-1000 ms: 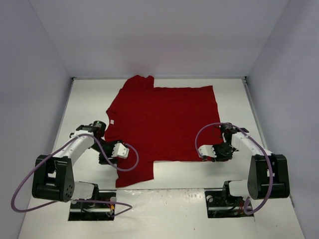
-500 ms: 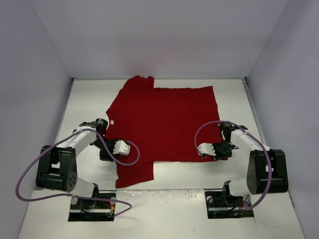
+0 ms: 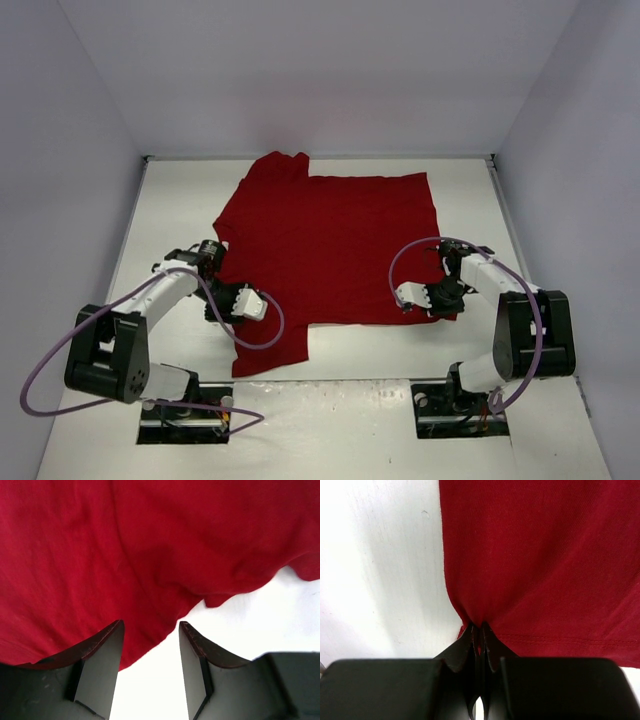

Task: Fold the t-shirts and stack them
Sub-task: Grap the side of the flattened tshirt closest away from the robot with both arms

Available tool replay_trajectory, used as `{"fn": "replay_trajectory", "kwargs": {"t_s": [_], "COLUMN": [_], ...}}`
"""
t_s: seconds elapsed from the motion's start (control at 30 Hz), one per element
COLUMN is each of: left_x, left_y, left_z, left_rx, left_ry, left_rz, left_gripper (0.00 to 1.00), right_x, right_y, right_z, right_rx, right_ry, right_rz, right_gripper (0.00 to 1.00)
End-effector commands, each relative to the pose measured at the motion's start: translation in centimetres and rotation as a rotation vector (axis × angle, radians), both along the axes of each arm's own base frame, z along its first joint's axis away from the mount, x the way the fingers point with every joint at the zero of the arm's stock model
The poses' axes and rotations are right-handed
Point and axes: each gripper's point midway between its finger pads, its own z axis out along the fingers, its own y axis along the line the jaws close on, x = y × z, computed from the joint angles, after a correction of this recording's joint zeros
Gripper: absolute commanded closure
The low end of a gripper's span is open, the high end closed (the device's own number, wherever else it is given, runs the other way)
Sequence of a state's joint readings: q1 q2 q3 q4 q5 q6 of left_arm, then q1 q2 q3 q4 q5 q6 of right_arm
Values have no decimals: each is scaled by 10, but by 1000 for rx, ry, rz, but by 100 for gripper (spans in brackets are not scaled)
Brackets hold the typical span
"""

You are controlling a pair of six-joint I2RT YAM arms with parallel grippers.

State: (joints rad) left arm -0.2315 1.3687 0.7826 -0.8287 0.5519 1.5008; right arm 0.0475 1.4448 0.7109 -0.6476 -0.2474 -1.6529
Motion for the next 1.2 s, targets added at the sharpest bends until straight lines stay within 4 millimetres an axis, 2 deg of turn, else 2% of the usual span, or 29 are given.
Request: {"fn": "replay_trajectory", "kwargs": {"t_s": [0.0, 0.13, 0.37, 0.43, 0.6, 0.73, 1.0, 1.17], "left_x": [-13, -14, -4, -4, -3, -2, -3, 1], "left_y": [-8, -4, 1, 3, 7, 4, -3, -8], "left_z": [1, -7, -13, -16, -21, -14, 12, 37], "left_rx": [-4, 30, 72, 91, 118, 84, -5, -79], "left_ry": [-6, 38, 72, 84, 105, 83, -7, -53], "left_rz": [-74, -58, -29, -26, -21, -9, 24, 91], "left_gripper": [56, 57, 57, 63, 87, 99, 100, 100], "right_x": [-4, -2, 0, -1, -2, 2, 4, 20], "right_y": [6, 8, 6, 5, 3, 4, 5, -2], "right_z": [-8, -7, -7, -7, -7, 2, 23, 49], "right_rx": [27, 33, 28, 21, 12, 18, 45, 87], "right_ry": [34, 27, 24, 26, 24, -18, -77, -153], "right_rz": [4, 4, 9, 12, 21, 2, -50, -116], "right_gripper": [100, 100, 100, 100, 100, 100, 100, 100]}}
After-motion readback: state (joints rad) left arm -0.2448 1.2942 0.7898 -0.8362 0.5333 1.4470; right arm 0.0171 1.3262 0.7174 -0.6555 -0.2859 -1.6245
